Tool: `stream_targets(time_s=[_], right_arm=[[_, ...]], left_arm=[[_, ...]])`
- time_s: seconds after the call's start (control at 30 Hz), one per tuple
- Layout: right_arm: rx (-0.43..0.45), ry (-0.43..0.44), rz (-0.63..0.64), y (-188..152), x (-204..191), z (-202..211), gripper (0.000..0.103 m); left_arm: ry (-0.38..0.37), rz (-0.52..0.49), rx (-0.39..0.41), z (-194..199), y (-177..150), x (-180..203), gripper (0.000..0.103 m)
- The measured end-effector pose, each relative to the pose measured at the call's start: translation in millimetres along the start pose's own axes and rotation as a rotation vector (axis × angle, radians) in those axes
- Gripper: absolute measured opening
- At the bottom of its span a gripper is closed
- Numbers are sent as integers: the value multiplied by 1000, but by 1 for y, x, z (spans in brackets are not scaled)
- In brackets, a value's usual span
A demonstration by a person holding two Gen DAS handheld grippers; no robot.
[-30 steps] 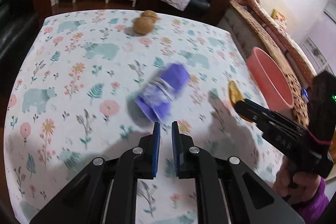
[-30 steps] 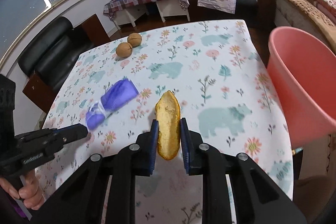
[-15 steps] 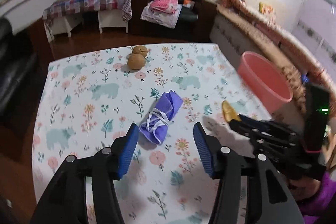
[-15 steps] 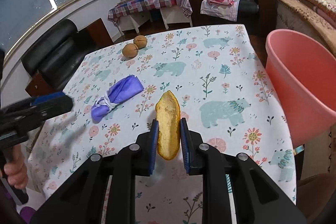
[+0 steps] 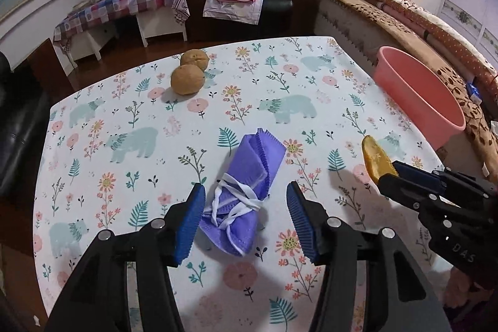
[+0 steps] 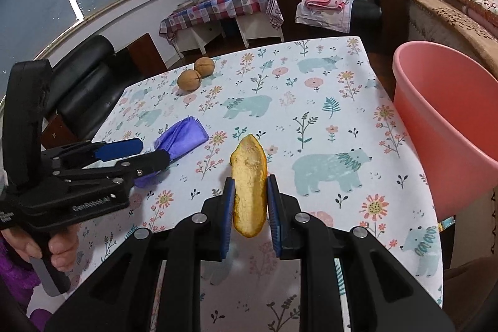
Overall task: Collect trash
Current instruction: 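Grasp the purple cloth bundle with the left tool while the right tool grasps an orange peel, then carry the purple cloth and orange peel with both tools over the bucket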
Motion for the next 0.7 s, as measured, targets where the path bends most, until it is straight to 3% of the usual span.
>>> stream_targets(time_s=[0.27, 0.7], right_arm=[[-6, 3, -11, 0, 2, -2, 21], [11, -9, -9, -2, 3, -1, 21]], left_arm=[[79, 15, -2, -10, -2, -1, 33], [57, 115, 55, 15, -2, 6, 30]])
Point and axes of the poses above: each gripper's, at about its wrist camera, not at the fingertips, and z roughly against the way its jaws point, x to its right, y to its top, the point moved 7 cm from there along -z, roughly the way its jaws point, and after that the axes turned 4 degrees about -x, right-handed, at the moved point
